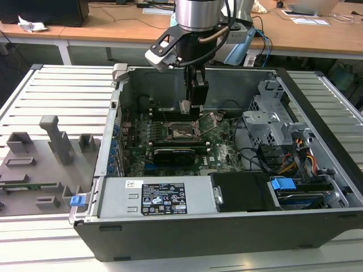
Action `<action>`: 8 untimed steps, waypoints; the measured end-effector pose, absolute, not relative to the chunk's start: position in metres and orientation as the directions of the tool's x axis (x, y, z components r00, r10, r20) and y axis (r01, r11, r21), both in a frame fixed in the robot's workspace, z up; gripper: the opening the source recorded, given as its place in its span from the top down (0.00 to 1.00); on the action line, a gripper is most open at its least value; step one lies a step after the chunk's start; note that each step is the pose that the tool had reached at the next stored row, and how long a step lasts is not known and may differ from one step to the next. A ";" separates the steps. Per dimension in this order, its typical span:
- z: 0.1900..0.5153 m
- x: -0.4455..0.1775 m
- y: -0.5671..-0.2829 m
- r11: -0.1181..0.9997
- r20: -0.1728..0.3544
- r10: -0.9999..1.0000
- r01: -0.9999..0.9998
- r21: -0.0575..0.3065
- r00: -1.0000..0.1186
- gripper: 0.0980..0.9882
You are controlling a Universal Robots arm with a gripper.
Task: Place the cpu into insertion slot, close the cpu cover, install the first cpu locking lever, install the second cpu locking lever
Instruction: 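Place the cpu into insertion slot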
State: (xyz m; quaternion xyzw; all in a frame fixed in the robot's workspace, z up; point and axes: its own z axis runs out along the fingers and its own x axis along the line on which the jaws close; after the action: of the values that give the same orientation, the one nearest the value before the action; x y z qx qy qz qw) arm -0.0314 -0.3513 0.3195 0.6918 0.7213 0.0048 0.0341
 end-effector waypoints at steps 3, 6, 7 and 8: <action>0.319 -0.031 -0.351 0.043 -0.042 0.998 0.998 0.054 -0.041 0.50; 0.318 -0.031 -0.351 0.043 -0.043 0.998 0.998 0.054 -0.041 0.50; 0.318 -0.031 -0.351 0.043 -0.043 0.998 0.998 0.054 -0.041 0.50; 0.318 -0.031 -0.351 0.043 -0.043 0.998 0.998 0.054 -0.041 0.50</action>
State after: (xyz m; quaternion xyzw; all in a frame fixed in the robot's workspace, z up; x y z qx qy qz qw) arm -0.0314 -0.3513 0.3175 0.6918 0.7213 0.0048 0.0341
